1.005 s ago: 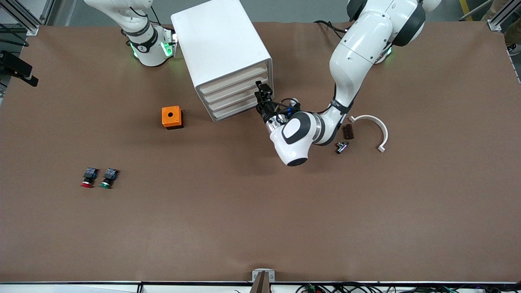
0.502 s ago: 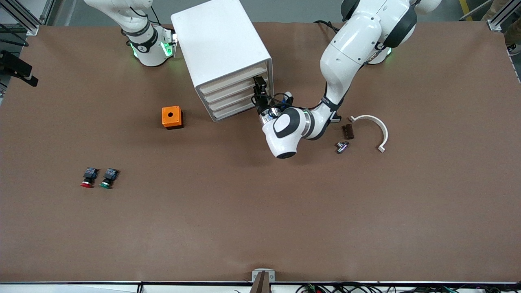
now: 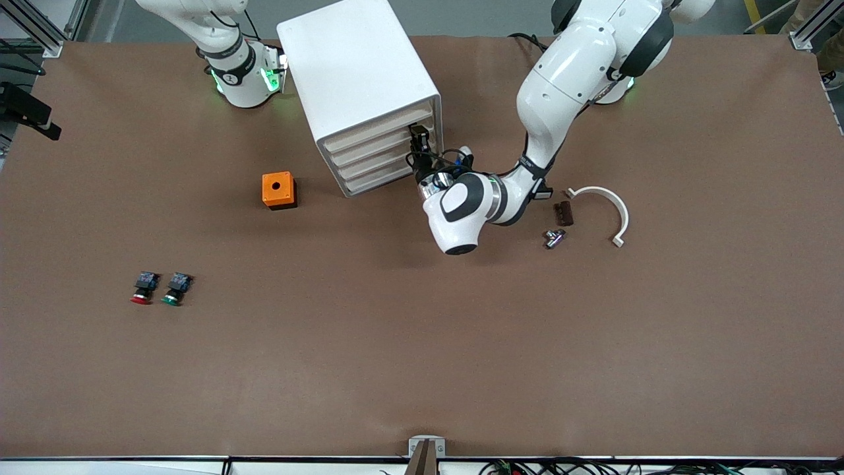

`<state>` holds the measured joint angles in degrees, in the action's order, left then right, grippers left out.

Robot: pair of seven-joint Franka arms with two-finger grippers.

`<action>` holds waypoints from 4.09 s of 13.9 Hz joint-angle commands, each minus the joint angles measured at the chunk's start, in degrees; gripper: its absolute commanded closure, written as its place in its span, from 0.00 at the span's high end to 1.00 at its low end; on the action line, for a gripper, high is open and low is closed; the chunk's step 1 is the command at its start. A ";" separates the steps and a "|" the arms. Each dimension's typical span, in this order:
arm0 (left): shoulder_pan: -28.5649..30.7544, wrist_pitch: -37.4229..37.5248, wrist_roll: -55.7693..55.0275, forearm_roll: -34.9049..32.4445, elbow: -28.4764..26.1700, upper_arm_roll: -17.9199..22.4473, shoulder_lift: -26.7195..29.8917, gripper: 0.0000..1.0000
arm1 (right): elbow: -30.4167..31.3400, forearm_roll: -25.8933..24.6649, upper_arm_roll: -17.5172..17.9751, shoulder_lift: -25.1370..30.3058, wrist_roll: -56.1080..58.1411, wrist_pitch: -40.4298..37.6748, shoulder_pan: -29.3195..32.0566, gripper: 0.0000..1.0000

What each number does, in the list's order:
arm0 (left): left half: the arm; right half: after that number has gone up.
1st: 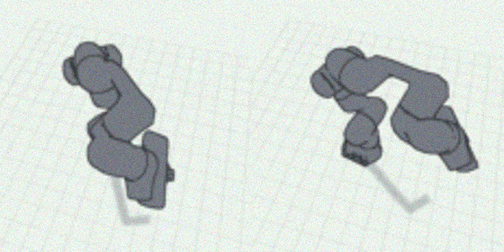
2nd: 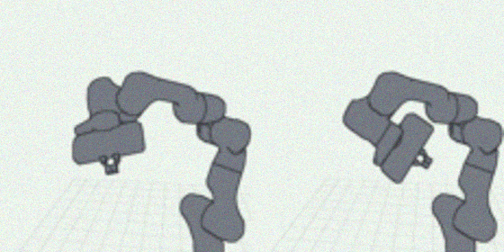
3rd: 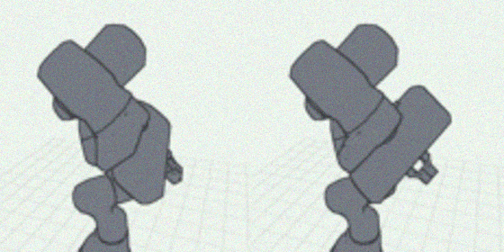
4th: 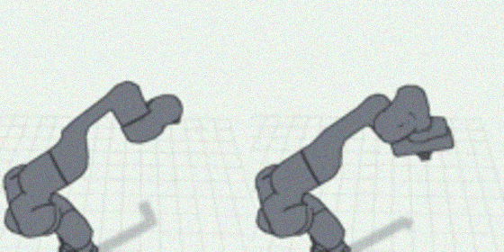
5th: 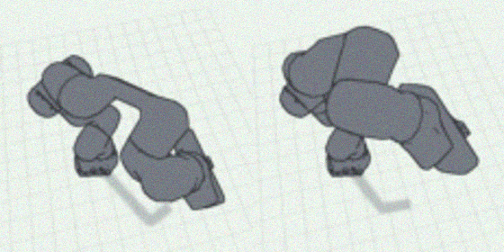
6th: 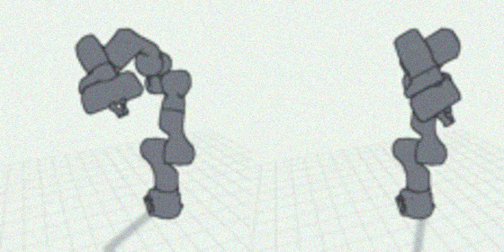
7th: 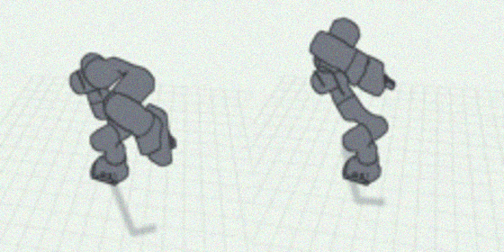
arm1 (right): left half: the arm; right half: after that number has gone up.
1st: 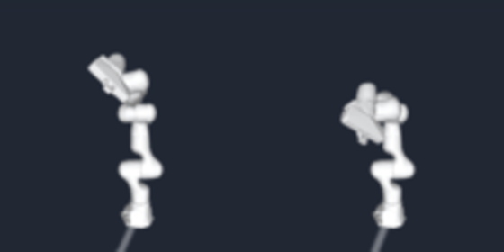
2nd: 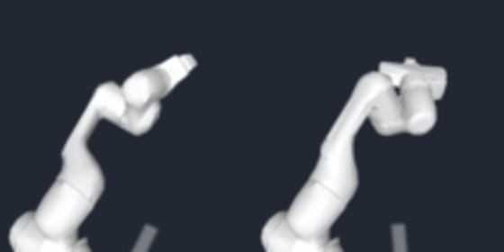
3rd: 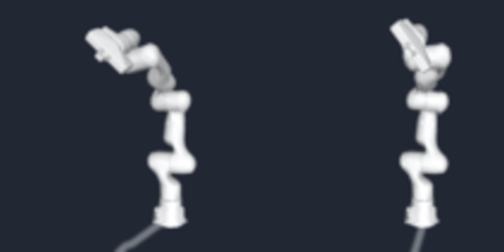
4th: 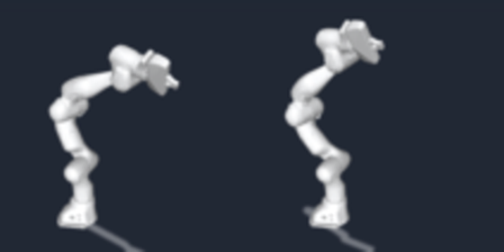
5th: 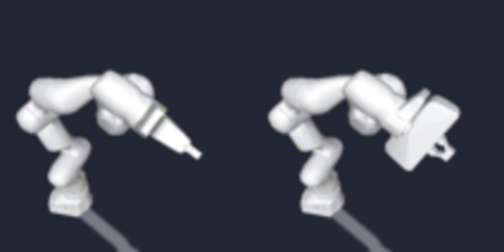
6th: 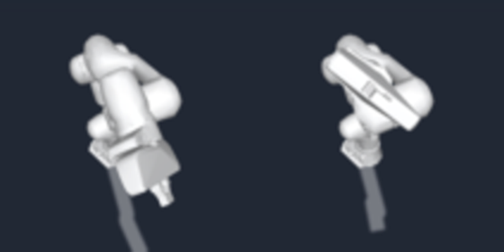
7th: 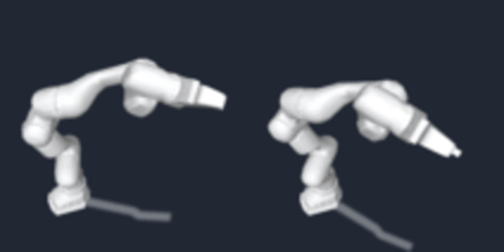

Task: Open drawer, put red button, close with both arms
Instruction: 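Pull the drawer out of the cabinet with the left gripper, then release the drawer with the left gripper while the right gripper starts moving, then reach the right gripper to the red button while the left gripper withdraws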

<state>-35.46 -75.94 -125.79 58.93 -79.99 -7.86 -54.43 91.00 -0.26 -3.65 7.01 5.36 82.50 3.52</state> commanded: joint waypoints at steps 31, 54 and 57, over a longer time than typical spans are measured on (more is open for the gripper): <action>13.23 -4.04 0.90 3.12 1.94 1.27 -1.11 0.21 | -2.15 -0.18 -0.21 -8.15 0.71 4.05 0.88 1.00; 16.74 -6.92 61.33 -3.88 11.35 7.42 3.88 1.00 | 18.51 3.07 -0.13 -30.20 0.44 54.77 10.63 1.00; 15.69 -15.52 71.18 -15.56 11.26 7.24 7.58 1.00 | 18.68 3.07 -0.13 -33.63 1.76 58.81 10.72 1.00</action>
<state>-18.09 -86.92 -59.86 49.30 -67.71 -1.44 -50.16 110.10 2.06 -4.32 -24.91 5.78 139.70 13.54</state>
